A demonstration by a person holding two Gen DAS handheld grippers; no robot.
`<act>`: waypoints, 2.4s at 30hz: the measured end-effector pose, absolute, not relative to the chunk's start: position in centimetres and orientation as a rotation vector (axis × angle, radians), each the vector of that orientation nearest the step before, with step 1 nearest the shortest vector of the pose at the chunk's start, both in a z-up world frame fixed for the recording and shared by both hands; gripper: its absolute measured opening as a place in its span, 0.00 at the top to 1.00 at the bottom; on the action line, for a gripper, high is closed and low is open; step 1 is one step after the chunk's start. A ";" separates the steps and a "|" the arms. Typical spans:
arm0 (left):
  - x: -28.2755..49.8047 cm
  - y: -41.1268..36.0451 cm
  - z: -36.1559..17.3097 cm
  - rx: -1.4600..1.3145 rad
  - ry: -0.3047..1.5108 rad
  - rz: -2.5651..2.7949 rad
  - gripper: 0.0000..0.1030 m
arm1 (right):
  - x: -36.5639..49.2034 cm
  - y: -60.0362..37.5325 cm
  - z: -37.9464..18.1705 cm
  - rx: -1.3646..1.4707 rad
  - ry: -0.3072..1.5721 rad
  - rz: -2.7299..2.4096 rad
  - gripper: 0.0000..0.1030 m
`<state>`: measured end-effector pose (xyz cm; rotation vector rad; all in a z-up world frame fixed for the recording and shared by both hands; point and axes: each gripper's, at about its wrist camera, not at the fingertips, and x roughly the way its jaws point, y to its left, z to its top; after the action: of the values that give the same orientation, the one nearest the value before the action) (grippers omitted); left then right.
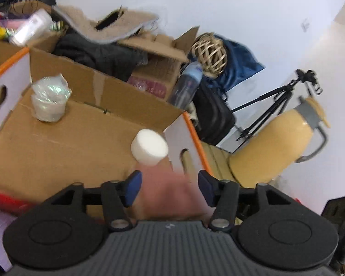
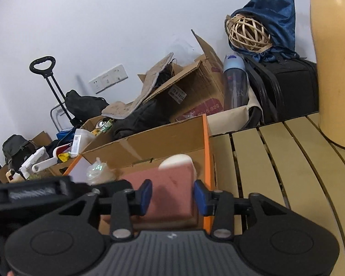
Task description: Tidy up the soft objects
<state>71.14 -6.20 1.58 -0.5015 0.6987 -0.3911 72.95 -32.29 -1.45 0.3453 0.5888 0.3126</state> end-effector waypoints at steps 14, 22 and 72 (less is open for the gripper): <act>44.5 0.6 6.4 -0.023 0.389 -0.146 0.19 | 50.5 -31.8 6.4 0.058 0.365 0.319 0.29; 28.8 2.8 4.2 0.086 0.279 0.007 0.04 | 35.6 -29.4 4.4 -0.058 0.298 0.333 0.08; 49.4 12.0 -4.7 -0.378 0.589 -0.063 0.70 | 56.5 -10.3 -5.7 0.163 0.675 0.559 0.56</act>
<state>49.36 11.97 -4.70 -0.3782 0.5889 -0.0628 56.51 -10.32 -5.69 0.1630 0.6753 0.5595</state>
